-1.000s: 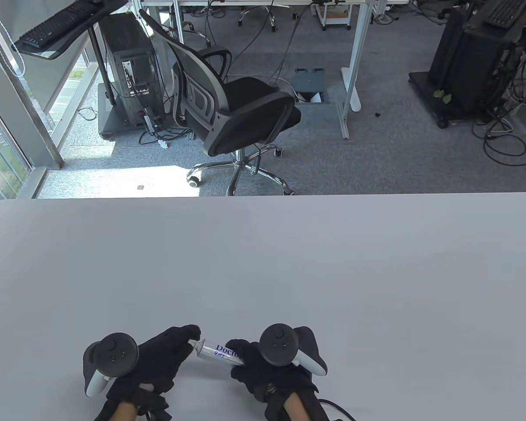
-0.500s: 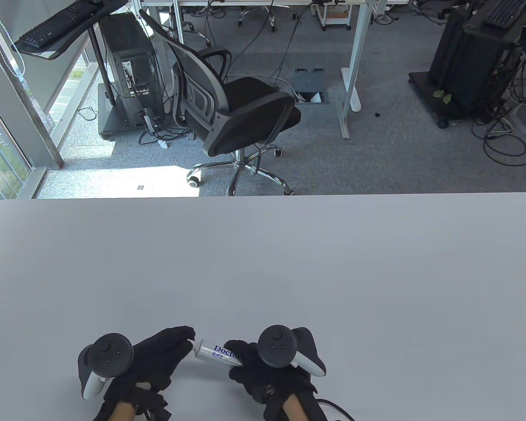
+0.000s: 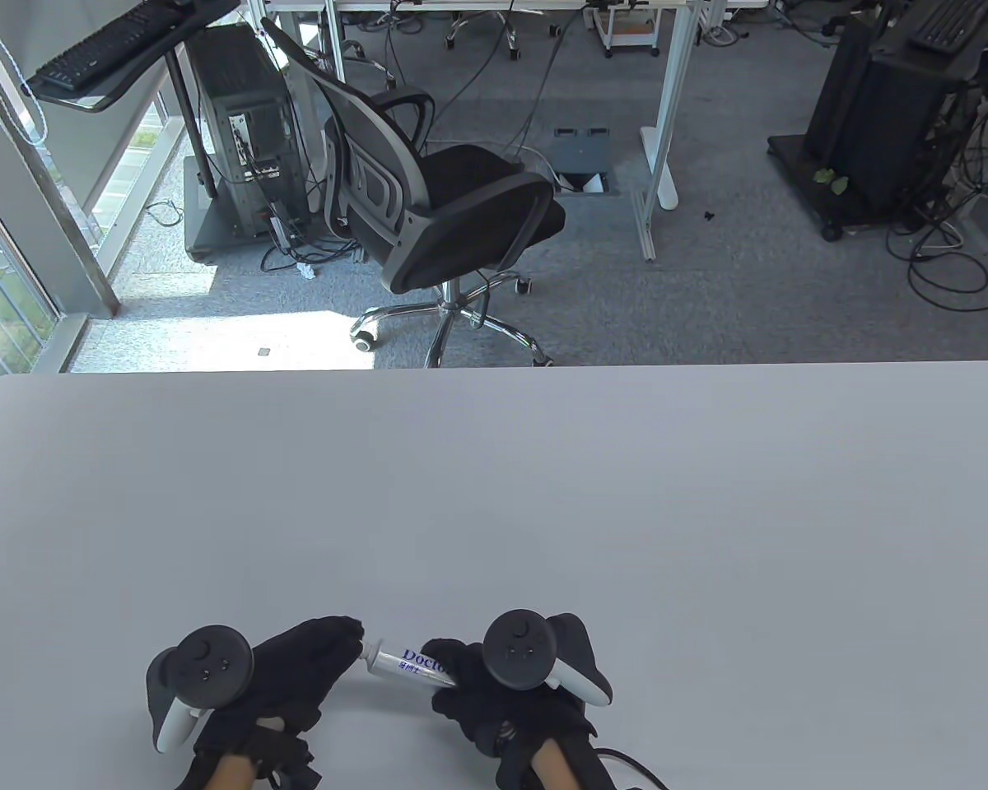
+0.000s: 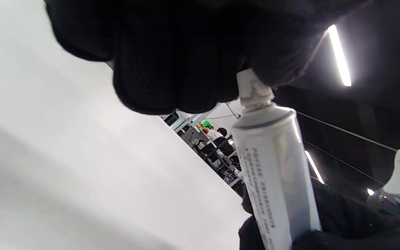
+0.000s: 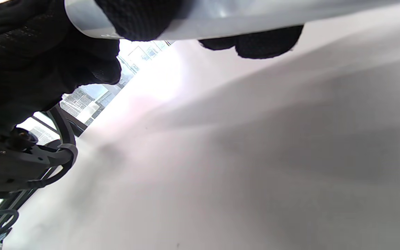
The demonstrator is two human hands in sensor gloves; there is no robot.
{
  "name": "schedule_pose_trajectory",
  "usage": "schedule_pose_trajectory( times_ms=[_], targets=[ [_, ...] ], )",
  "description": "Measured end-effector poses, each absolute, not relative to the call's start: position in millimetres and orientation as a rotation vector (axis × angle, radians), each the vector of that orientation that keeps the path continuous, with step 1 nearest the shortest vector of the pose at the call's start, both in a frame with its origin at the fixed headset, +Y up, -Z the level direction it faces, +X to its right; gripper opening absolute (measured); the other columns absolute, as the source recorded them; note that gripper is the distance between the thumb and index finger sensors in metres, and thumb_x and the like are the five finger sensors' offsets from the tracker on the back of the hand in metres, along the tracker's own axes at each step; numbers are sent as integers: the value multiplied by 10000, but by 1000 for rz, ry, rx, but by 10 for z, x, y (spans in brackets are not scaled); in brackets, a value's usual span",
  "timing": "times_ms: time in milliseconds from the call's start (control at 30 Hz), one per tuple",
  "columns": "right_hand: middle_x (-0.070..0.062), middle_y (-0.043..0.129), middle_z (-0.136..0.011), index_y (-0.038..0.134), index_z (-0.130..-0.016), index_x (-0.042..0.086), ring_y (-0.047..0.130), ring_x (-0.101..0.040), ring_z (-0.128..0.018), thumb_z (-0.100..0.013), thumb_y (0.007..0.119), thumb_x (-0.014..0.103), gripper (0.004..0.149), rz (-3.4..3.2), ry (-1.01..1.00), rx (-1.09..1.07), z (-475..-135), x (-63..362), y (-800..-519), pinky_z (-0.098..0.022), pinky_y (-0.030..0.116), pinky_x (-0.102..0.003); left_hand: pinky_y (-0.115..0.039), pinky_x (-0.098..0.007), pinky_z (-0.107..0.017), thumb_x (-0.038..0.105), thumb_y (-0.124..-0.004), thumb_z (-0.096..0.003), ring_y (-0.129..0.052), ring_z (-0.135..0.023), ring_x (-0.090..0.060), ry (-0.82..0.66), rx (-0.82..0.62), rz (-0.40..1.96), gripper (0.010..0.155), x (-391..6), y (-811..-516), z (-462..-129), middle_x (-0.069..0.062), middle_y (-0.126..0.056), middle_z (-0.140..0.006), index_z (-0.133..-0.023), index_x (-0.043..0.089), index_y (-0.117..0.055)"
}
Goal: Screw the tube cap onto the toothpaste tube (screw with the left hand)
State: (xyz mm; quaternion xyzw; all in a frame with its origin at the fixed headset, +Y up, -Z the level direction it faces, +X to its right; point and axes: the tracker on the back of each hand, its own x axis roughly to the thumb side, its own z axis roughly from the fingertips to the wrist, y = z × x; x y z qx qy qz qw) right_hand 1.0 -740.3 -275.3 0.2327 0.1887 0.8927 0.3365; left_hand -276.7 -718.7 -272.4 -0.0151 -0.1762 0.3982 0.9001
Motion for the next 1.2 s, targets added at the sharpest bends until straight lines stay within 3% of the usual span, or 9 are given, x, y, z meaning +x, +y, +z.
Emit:
schedule_pose_trajectory(
  times_ms=[100, 233, 367, 500, 633, 733, 900, 1000, 1200],
  targets=[
    [-229, 601, -1002, 510, -1059, 225, 641, -543, -873, -580, 739, 254, 531, 2329, 489, 599, -2763, 27, -7405, -624, 511, -742, -683, -581, -662, 361, -803, -556, -958, -748, -267, -386, -43, 835, 474, -2755, -7174, -2723, -57, -896, -917, -1018, 259, -776],
    [-231, 600, -1001, 509, -1060, 224, 641, -544, -871, -580, 739, 255, 533, 2322, 489, 596, -2767, 25, -7409, -624, 512, -741, -668, -587, -660, 509, -768, -563, -936, -762, -292, -321, 1, 818, 561, -2799, -7177, -2707, -79, -873, -935, -1046, 225, -744],
    [-231, 600, -1001, 509, -1059, 225, 641, -543, -872, -580, 738, 256, 532, 2322, 502, 602, -2761, 12, -7420, -624, 512, -741, -688, -578, -639, 534, -731, -573, -960, -685, -288, -299, -18, 814, 519, -2818, -7199, -2705, -78, -920, -857, -974, 216, -815],
    [-229, 600, -1002, 509, -1059, 222, 640, -544, -874, -580, 739, 254, 532, 2330, 516, 613, -2749, 1, -7422, -624, 511, -743, -705, -574, -633, 447, -775, -562, -978, -657, -270, -343, -13, 782, 447, -2762, -7171, -2696, -77, -937, -824, -942, 221, -839],
    [-228, 599, -1003, 510, -1059, 223, 639, -543, -876, -581, 738, 254, 531, 2324, 510, 601, -2776, 30, -7426, -625, 509, -744, -684, -579, -663, 351, -807, -554, -959, -744, -259, -384, -21, 809, 466, -2739, -7156, -2706, -55, -894, -911, -1010, 262, -773],
    [-231, 601, -1001, 512, -1059, 224, 640, -544, -873, -580, 739, 254, 531, 2320, 507, 592, -2782, 39, -7430, -625, 509, -744, -668, -584, -663, 476, -770, -570, -937, -759, -286, -339, -13, 811, 533, -2766, -7189, -2705, -74, -874, -930, -1045, 236, -742],
    [-229, 600, -1003, 511, -1059, 225, 641, -542, -875, -581, 739, 255, 531, 2319, 508, 601, -2775, 25, -7427, -626, 509, -743, -680, -581, -646, 531, -735, -572, -955, -707, -290, -318, -24, 767, 530, -2782, -7214, -2703, -81, -908, -879, -996, 219, -795],
    [-229, 601, -1002, 510, -1059, 223, 640, -544, -874, -581, 738, 254, 531, 2321, 513, 608, -2768, 11, -7430, -626, 510, -743, -697, -576, -634, 485, -752, -571, -973, -667, -278, -337, -23, 769, 473, -2745, -7196, -2695, -78, -934, -834, -955, 219, -831],
    [-229, 599, -1003, 511, -1059, 225, 639, -543, -876, -581, 739, 255, 531, 2329, 514, 599, -2774, 26, -7433, -626, 509, -743, -687, -576, -658, 378, -806, -552, -959, -734, -260, -377, -33, 755, 489, -2725, -7181, -2703, -56, -896, -904, -1021, 247, -766]
  ],
)
